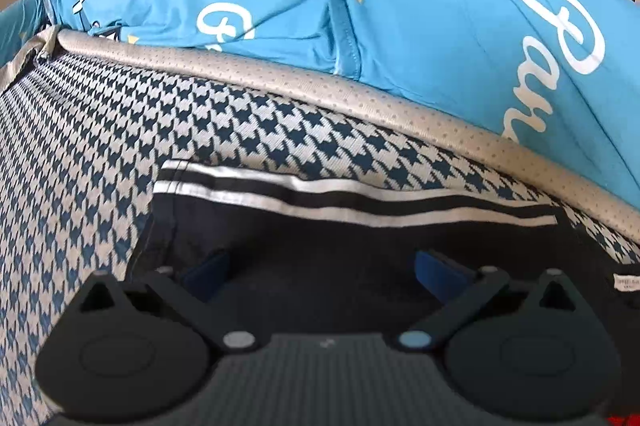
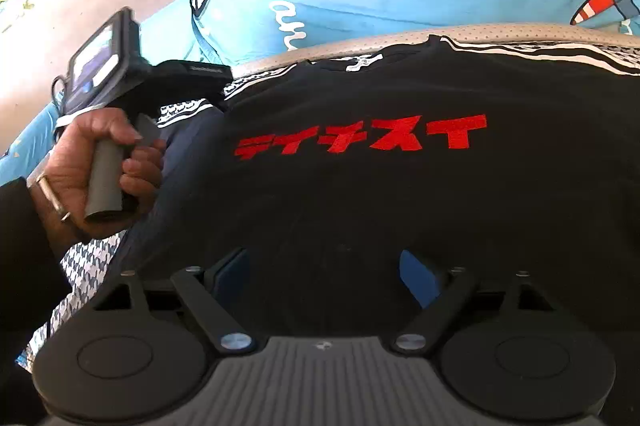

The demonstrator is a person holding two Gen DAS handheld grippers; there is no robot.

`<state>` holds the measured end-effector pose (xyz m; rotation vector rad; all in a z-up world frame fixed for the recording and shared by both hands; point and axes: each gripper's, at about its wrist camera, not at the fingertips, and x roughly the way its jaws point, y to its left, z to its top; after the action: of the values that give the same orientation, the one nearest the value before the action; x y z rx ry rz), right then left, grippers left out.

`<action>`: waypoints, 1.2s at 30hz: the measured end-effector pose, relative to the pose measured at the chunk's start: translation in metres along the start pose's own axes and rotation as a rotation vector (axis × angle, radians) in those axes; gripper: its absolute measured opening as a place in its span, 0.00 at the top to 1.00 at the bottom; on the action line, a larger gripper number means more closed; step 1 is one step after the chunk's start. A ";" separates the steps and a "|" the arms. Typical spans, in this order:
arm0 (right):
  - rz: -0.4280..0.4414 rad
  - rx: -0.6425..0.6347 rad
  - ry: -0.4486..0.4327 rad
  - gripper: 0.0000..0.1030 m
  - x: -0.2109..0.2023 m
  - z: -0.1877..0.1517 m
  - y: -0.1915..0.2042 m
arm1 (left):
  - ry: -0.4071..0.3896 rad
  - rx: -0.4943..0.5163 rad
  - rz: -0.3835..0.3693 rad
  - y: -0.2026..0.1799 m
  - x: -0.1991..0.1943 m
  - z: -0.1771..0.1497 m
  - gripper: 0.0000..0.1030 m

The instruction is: Fold clothes

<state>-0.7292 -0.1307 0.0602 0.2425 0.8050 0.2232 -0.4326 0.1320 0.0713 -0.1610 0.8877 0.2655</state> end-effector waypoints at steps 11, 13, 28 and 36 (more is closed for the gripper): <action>0.009 -0.002 -0.002 0.14 0.002 0.000 0.000 | -0.077 0.005 0.046 -0.013 0.013 0.004 0.00; 0.009 -0.004 -0.003 0.14 0.003 0.001 -0.001 | -0.099 0.007 0.053 -0.014 0.015 0.004 0.00; 0.019 -0.005 0.000 0.13 0.005 0.002 -0.001 | -0.110 -0.019 -0.039 -0.013 -0.005 0.015 0.00; 0.019 -0.009 -0.001 0.13 0.005 0.001 -0.001 | -0.059 0.057 -0.037 -0.043 -0.021 -0.006 0.00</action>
<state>-0.7245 -0.1299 0.0574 0.2417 0.8010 0.2442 -0.4374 0.0858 0.0855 -0.1163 0.8324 0.2098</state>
